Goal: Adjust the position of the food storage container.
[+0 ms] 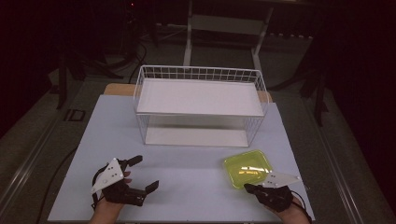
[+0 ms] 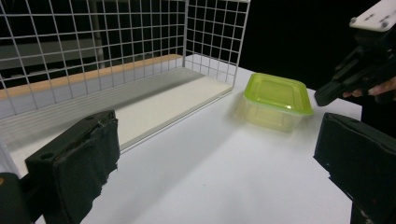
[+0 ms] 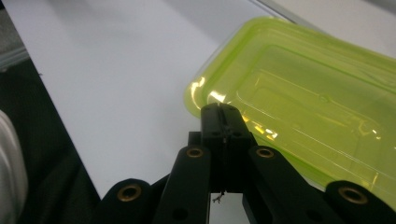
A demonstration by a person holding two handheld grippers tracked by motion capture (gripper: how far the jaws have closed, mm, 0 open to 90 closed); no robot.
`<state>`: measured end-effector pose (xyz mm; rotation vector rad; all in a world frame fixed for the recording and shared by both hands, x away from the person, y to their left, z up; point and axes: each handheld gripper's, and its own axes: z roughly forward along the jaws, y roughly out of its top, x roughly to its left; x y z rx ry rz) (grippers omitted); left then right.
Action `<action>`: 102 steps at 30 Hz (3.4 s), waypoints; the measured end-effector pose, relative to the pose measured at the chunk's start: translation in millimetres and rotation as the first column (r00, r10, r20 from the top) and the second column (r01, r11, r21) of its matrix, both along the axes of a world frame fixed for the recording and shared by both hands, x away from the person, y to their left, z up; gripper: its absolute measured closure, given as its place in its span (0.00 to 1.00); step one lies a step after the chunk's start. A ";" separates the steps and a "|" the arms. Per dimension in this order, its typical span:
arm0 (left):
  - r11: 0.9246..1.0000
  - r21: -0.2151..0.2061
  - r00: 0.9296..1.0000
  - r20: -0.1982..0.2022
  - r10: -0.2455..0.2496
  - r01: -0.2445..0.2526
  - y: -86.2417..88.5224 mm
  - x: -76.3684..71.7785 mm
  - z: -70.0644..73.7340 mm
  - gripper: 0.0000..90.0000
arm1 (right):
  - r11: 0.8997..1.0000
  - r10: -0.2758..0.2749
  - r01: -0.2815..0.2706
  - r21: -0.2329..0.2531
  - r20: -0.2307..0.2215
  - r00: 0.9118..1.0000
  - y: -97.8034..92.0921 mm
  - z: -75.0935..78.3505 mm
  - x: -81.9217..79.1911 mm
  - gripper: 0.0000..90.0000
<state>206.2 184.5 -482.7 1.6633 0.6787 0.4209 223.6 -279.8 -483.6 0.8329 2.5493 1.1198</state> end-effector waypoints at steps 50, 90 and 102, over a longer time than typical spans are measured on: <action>1.000 0.015 1.000 -0.012 -0.016 0.016 -3.5 0.0 -2.2 0.01 | 0.950 -0.301 0.305 -0.066 0.064 0.951 -80.7 -4.3 74.7 1.00; 0.999 0.017 0.999 -0.027 -0.029 0.030 -5.2 0.0 -3.8 0.01 | 0.988 -0.155 0.155 -0.012 0.008 0.988 -7.9 -8.3 79.1 1.00; 0.999 0.018 0.999 -0.028 -0.035 0.035 -6.2 -0.3 -4.0 0.01 | 0.996 -0.089 0.089 -0.011 -0.001 0.996 23.1 -5.9 79.8 1.00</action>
